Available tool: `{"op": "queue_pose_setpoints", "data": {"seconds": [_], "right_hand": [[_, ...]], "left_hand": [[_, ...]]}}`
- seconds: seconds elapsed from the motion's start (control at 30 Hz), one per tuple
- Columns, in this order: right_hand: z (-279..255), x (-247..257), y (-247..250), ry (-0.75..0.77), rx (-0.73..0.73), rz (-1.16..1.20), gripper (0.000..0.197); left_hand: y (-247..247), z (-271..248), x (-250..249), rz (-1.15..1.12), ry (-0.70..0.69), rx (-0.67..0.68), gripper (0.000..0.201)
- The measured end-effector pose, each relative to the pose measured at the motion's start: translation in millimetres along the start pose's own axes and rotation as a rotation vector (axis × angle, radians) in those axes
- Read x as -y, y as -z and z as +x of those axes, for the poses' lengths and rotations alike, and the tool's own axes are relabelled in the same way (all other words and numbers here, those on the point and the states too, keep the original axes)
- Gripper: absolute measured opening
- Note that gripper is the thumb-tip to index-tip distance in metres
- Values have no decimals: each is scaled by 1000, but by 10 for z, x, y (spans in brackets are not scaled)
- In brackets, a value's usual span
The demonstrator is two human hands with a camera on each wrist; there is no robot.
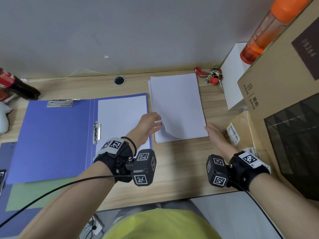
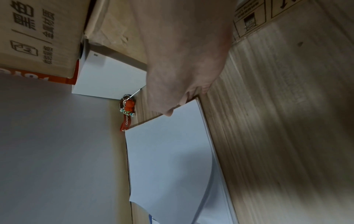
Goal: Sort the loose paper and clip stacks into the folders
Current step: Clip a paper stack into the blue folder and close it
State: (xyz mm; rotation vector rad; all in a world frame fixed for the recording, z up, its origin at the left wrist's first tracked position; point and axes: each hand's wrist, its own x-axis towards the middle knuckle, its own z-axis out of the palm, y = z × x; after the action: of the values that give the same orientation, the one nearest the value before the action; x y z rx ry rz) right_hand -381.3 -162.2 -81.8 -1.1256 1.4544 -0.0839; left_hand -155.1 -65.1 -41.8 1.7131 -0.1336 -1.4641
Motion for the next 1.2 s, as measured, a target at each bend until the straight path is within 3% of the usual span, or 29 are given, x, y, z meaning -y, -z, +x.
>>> {"op": "queue_pose_setpoints", "data": {"seconds": [0.17, 0.33, 0.47, 0.6, 0.7, 0.83, 1.03, 1.2], "right_hand": [[-101, -16, 71, 10, 49, 19, 47], [-102, -85, 137, -29, 0, 46, 57], [-76, 30, 190, -70, -131, 72, 44], [-172, 311, 40, 5, 114, 199, 28], [-235, 464, -185, 92, 121, 239, 24], [-429, 676, -694, 234, 144, 181, 24], [-864, 1086, -1479, 449, 173, 217, 28], [-1148, 1219, -1993, 551, 251, 214, 27]], "left_hand": [[-120, 153, 2, -40, 19, 53, 29], [-81, 369, 115, 111, 8, 36, 63], [21, 145, 67, 172, -124, 53, 59], [351, -62, 96, 261, -198, 87, 55], [624, -223, 168, 310, -209, 126, 53], [1071, -377, 260, 267, -261, 18, 55], [1843, -669, 34, 122, -457, -196, 47], [2444, -925, -9, 24, -530, -292, 40]]}}
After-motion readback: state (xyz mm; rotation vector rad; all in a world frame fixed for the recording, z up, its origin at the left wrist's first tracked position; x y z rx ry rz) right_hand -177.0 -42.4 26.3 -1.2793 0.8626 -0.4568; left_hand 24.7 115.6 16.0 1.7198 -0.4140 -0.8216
